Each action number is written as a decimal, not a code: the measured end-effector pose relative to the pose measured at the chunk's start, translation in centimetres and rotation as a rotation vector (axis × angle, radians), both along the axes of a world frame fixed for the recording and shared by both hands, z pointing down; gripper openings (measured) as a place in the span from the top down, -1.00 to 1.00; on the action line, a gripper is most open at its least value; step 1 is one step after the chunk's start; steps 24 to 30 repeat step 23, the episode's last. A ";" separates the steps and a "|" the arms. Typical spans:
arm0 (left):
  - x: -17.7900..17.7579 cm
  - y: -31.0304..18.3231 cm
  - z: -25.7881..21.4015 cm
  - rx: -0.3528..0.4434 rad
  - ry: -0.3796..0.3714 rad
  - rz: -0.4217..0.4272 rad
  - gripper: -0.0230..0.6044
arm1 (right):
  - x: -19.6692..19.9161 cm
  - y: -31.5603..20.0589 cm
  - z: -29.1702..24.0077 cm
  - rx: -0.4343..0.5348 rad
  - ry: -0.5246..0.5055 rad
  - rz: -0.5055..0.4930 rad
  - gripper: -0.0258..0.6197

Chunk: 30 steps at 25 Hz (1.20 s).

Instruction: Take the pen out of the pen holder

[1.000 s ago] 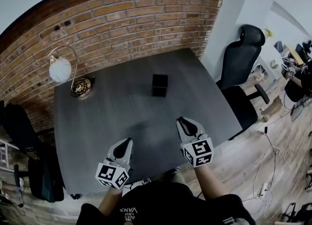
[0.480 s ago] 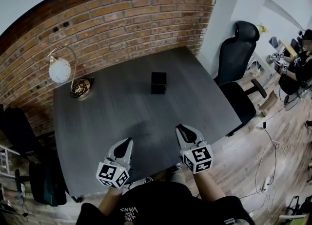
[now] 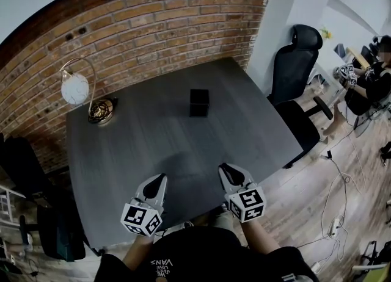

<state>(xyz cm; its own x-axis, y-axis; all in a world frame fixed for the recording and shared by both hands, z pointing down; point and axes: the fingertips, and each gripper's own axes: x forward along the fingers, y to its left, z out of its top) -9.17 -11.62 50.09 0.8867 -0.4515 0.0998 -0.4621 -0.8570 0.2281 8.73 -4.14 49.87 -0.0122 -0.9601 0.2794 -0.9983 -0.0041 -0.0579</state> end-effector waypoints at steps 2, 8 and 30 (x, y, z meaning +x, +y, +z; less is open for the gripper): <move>-0.1 0.0 0.1 -0.002 -0.001 0.003 0.76 | -0.2 0.1 0.1 -0.003 -0.003 0.001 0.77; 0.3 0.0 0.3 -0.003 -0.003 0.018 0.76 | -0.3 0.2 0.2 -0.006 -0.008 0.002 0.78; 1.1 -0.5 0.7 -0.016 -0.006 0.013 0.76 | 0.4 -0.8 -0.1 -0.003 -0.002 -0.010 0.78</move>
